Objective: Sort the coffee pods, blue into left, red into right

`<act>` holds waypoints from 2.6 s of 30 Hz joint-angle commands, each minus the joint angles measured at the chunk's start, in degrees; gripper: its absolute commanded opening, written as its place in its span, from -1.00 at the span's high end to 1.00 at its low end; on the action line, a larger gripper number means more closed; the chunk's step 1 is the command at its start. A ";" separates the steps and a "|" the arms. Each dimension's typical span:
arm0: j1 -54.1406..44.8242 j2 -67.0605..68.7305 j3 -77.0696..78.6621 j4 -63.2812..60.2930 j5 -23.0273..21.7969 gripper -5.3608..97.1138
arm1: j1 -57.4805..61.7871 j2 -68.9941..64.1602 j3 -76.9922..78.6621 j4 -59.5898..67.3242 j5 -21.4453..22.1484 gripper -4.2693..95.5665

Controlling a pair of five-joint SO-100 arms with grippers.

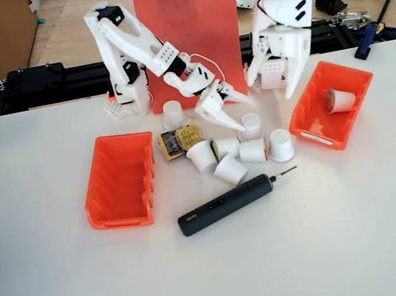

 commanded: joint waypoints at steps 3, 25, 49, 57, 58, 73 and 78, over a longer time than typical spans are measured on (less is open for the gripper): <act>0.70 -1.23 -0.53 -4.13 -1.14 0.34 | -2.72 -0.09 0.70 1.23 5.36 0.21; 2.11 -16.35 -1.23 -24.17 -5.71 0.55 | -2.90 -2.11 2.81 -1.58 10.99 0.24; 4.31 33.22 -22.24 41.13 -50.63 0.66 | -2.99 -6.42 2.81 -6.33 14.85 0.24; 6.24 35.07 -22.94 43.68 -64.07 0.63 | -2.99 -7.56 2.81 -9.93 17.31 0.25; 6.24 35.33 -23.64 44.91 -64.07 0.63 | -2.81 -8.00 2.72 -10.11 17.05 0.25; 7.38 20.04 -24.70 23.99 -58.36 0.61 | -11.25 -5.36 -9.58 6.59 25.22 0.22; 5.98 16.08 -24.70 16.88 -55.72 0.61 | -24.35 7.29 -1.49 6.59 33.22 0.24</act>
